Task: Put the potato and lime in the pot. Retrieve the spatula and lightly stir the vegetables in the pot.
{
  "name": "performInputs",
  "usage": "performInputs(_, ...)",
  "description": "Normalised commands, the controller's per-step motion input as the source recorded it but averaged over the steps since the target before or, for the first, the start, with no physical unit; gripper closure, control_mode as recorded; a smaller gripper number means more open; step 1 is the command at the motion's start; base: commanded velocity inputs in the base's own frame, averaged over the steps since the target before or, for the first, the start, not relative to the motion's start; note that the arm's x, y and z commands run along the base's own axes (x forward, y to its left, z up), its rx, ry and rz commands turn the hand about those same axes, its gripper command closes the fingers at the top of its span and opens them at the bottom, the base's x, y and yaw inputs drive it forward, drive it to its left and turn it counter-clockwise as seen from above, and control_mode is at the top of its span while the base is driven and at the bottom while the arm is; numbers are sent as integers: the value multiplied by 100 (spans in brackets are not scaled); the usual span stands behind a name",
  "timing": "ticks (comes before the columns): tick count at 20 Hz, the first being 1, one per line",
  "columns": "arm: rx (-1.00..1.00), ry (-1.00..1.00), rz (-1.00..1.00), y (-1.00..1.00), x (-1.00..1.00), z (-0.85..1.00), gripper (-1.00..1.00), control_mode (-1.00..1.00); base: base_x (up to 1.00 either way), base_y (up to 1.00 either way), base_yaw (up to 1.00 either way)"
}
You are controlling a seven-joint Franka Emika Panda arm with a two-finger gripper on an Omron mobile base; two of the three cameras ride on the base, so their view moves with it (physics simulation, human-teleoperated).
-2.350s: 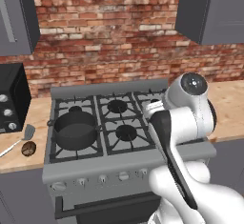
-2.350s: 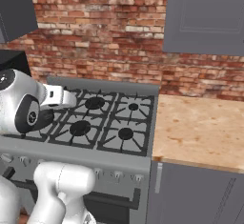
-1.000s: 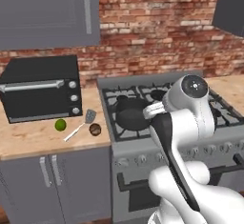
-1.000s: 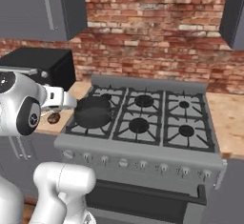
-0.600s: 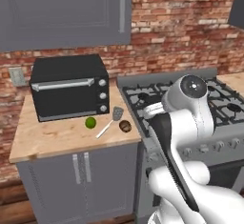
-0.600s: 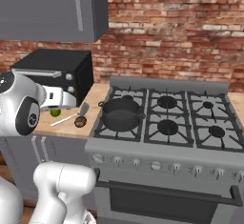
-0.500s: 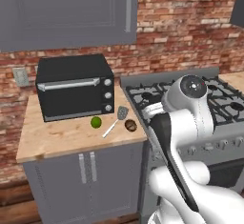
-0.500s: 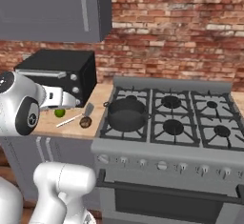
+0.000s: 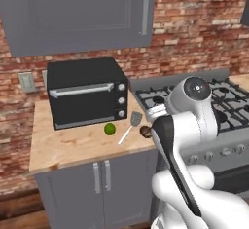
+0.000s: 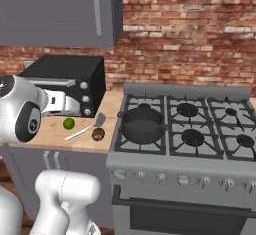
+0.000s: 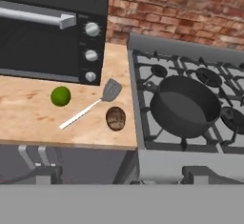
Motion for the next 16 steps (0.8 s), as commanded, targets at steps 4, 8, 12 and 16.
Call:
performInputs(4,0,0,0,0,0,0,-100,100,62,8,-5)
performInputs(8,0,0,0,0,0,0,-100,100,76,5,-3)
performInputs(12,0,0,0,0,0,0,-100,100,82,9,-3)
performInputs(16,0,0,0,0,0,0,-100,100,62,17,-4)
